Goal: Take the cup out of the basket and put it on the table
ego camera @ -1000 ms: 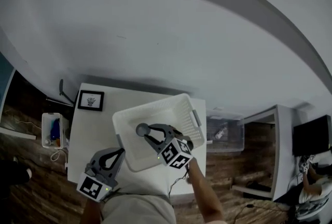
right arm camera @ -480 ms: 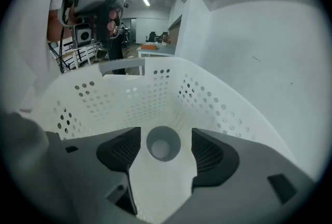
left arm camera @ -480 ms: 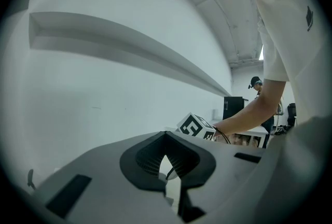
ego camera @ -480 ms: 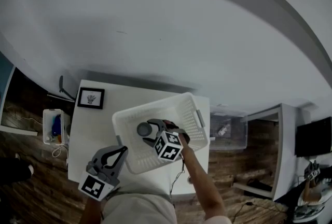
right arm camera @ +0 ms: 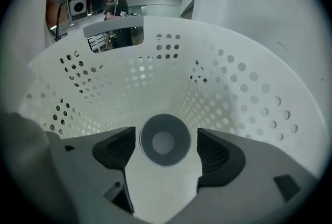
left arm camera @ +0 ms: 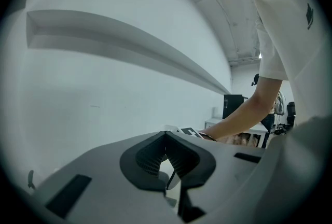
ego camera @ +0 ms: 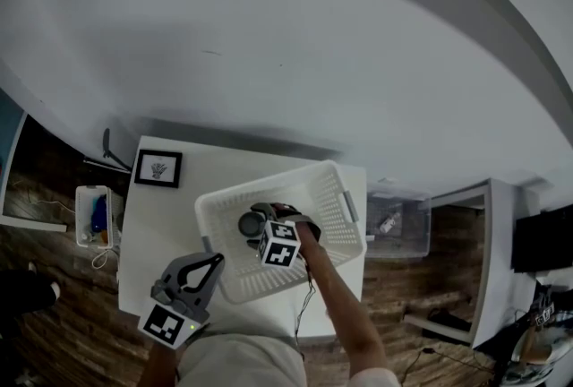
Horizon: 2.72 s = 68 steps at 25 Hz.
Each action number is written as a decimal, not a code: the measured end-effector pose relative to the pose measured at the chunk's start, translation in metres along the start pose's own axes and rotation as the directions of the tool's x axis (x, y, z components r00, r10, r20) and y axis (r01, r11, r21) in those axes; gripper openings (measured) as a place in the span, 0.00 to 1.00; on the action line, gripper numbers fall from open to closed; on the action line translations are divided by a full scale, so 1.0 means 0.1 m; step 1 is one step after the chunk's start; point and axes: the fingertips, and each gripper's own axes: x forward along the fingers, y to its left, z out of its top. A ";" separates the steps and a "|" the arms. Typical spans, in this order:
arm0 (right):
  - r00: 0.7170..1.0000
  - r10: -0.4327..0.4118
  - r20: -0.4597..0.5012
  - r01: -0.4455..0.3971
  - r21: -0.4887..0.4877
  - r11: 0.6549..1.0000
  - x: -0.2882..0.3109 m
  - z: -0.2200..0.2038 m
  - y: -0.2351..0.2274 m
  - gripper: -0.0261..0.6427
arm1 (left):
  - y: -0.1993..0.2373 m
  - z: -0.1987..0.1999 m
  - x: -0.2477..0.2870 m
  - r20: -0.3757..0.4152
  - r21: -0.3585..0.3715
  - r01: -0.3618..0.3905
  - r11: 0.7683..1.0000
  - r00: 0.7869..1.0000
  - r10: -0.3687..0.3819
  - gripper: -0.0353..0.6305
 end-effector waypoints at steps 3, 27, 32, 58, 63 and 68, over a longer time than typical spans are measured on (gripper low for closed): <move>0.999 0.018 -0.032 -0.018 -0.002 1.000 0.12 -0.08 -0.01 0.57 | 0.02 -0.01 0.01 -0.001 0.007 -0.001 1.000 1.000 0.001 0.05; 0.999 0.001 -0.033 -0.002 -0.017 1.000 -0.01 0.04 0.02 0.56 | 0.00 -0.04 -0.03 -0.019 0.147 0.039 0.988 0.999 -0.037 0.05; 1.000 -0.008 -0.009 0.008 -0.018 1.000 -0.18 0.15 0.02 0.56 | -0.02 -0.02 -0.06 -0.001 0.080 0.014 0.997 1.000 -0.013 0.05; 0.991 -0.128 0.043 0.130 -0.067 0.989 -1.18 0.82 0.12 0.56 | -0.14 0.09 -0.45 0.054 0.049 -0.011 0.999 0.999 0.008 0.05; 0.988 -0.147 0.046 0.151 -0.079 0.985 -1.31 0.94 0.16 0.56 | -0.14 0.09 -0.55 0.061 0.060 -0.008 0.998 0.998 0.004 0.05; 0.986 -0.159 0.055 0.164 -0.106 0.981 -1.42 1.09 0.23 0.56 | -0.11 0.09 -0.68 0.068 0.045 -0.028 0.999 0.997 0.025 0.05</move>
